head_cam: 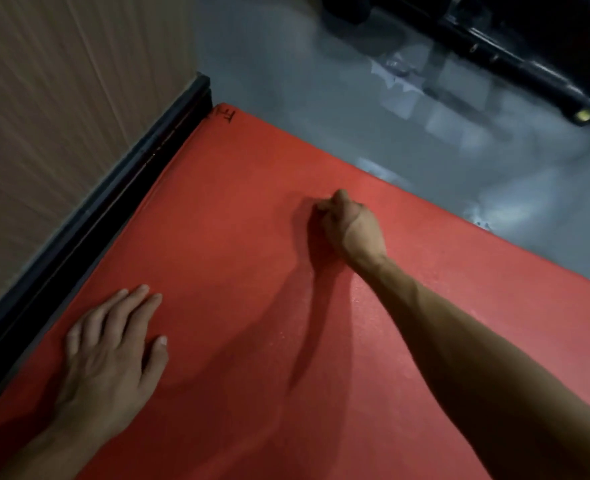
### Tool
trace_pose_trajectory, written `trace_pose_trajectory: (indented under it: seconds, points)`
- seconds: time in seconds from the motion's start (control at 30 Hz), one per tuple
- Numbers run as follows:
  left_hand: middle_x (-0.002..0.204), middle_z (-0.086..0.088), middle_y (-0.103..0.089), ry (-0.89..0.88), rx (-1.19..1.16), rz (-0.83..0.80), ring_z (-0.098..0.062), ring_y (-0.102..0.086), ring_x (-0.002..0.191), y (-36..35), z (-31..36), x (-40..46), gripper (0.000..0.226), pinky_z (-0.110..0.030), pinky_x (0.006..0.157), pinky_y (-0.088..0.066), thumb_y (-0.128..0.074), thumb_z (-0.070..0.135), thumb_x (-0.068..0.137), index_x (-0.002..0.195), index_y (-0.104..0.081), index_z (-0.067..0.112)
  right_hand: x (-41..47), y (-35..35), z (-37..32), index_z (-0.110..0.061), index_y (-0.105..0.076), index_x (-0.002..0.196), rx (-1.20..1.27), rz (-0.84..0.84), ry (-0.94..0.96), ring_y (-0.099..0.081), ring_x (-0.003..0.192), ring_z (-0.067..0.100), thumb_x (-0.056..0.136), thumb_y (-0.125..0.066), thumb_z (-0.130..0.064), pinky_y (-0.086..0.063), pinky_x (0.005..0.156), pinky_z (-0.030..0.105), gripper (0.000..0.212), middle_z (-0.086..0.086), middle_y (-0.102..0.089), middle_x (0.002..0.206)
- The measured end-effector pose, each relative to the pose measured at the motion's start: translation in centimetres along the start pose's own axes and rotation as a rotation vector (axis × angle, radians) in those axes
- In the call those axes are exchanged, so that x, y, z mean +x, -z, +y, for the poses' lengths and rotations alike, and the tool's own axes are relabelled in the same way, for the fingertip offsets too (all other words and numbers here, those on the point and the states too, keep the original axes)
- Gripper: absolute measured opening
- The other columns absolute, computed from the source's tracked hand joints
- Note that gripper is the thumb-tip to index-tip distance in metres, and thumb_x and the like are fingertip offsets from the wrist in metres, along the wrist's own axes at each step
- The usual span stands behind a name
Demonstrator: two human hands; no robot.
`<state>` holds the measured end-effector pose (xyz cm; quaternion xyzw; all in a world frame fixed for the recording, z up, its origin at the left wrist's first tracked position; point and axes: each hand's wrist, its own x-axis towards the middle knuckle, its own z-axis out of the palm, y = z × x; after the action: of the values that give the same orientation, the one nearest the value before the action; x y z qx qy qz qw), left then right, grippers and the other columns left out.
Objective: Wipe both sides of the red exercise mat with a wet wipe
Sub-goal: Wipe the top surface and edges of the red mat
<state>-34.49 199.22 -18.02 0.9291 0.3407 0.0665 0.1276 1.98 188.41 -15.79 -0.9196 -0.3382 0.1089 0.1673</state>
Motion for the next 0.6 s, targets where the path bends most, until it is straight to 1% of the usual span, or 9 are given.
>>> trace_pose_trajectory:
  seconds: [0.1,0.13,0.2,0.23,0.33,0.4,0.47,0.53,0.6]
  points:
    - [0.141,-0.009,-0.054,0.027,-0.050,0.002,-0.038,-0.047,0.128,0.5,1.1,1.8,0.060,-0.062,0.101,-0.035,-0.044,0.042,0.086,0.134,-0.062,0.011,-1.5,3.4,8.1,-0.014,-0.053,0.098,-0.026,0.109,-0.236,-0.065,0.089,0.046,0.096,-0.059,-0.032,-0.038,0.061,0.040,0.019,0.025,-0.070,0.095]
    - [0.143,-0.008,-0.052,0.016,-0.063,-0.008,-0.037,-0.046,0.130,0.6,1.5,2.6,0.061,-0.062,0.102,-0.035,-0.044,0.043,0.087,0.137,-0.060,0.012,-2.0,4.6,10.4,-0.015,-0.053,0.101,-0.039,0.153,-0.306,-0.066,0.094,0.043,0.096,-0.061,-0.036,-0.040,0.065,0.040,0.024,0.021,-0.071,0.101]
    - [0.151,-0.006,-0.047,-0.028,-0.082,-0.046,-0.035,-0.042,0.137,0.1,2.4,4.4,0.063,-0.060,0.107,-0.033,-0.042,0.044,0.089,0.143,-0.055,0.014,-3.3,6.9,14.2,-0.014,-0.055,0.108,-0.051,0.231,-0.444,-0.066,0.106,0.038,0.096,-0.061,-0.040,-0.047,0.077,0.041,0.029,0.013,-0.071,0.116]
    - [0.155,-0.005,-0.044,-0.055,-0.079,-0.068,-0.033,-0.040,0.140,-0.3,2.7,5.3,0.064,-0.059,0.109,-0.032,-0.041,0.045,0.091,0.146,-0.053,0.015,-3.9,7.8,15.9,-0.012,-0.056,0.110,-0.067,0.247,-0.516,-0.064,0.109,0.039,0.097,-0.059,-0.038,-0.047,0.081,0.042,0.029,0.013,-0.070,0.120]
    - [0.160,-0.005,-0.039,-0.117,-0.015,-0.096,-0.032,-0.037,0.144,-1.3,3.0,7.5,0.064,-0.056,0.112,-0.029,-0.038,0.046,0.093,0.148,-0.051,0.017,-4.5,8.5,18.5,-0.003,-0.053,0.111,-0.124,0.236,-0.686,-0.060,0.109,0.046,0.103,-0.048,-0.034,-0.045,0.083,0.046,0.032,0.030,-0.064,0.118]
    - [0.160,-0.005,-0.040,-0.153,0.037,-0.081,-0.033,-0.038,0.143,-1.8,2.7,7.8,0.063,-0.056,0.111,-0.028,-0.038,0.046,0.093,0.148,-0.052,0.016,-3.6,7.6,17.6,-0.001,-0.054,0.113,-0.104,0.230,-0.694,-0.059,0.108,0.048,0.105,-0.044,-0.033,-0.044,0.083,0.047,0.034,0.034,-0.062,0.116]
    - [0.159,-0.006,-0.041,-0.170,0.053,-0.061,-0.034,-0.039,0.142,-1.9,2.5,7.8,0.063,-0.056,0.110,-0.029,-0.039,0.045,0.094,0.148,-0.052,0.016,-1.5,6.3,15.2,-0.003,-0.055,0.113,-0.075,0.236,-0.651,-0.060,0.109,0.047,0.105,-0.044,-0.033,-0.045,0.085,0.047,0.033,0.032,-0.063,0.116]
    - [0.159,-0.006,-0.042,-0.176,0.054,-0.048,-0.034,-0.040,0.141,-1.9,2.4,7.8,0.062,-0.056,0.109,-0.029,-0.040,0.044,0.093,0.147,-0.053,0.016,1.3,4.7,12.1,-0.005,-0.057,0.113,-0.037,0.239,-0.596,-0.060,0.109,0.044,0.103,-0.047,-0.032,-0.045,0.085,0.045,0.030,0.028,-0.065,0.116]
    - [0.158,-0.007,-0.043,-0.181,0.046,-0.031,-0.034,-0.042,0.141,-2.0,2.4,7.8,0.062,-0.056,0.108,-0.030,-0.041,0.042,0.092,0.146,-0.055,0.015,4.3,3.0,8.1,-0.005,-0.057,0.111,0.011,0.226,-0.498,-0.061,0.107,0.044,0.102,-0.047,-0.027,-0.045,0.082,0.044,0.026,0.028,-0.066,0.115]
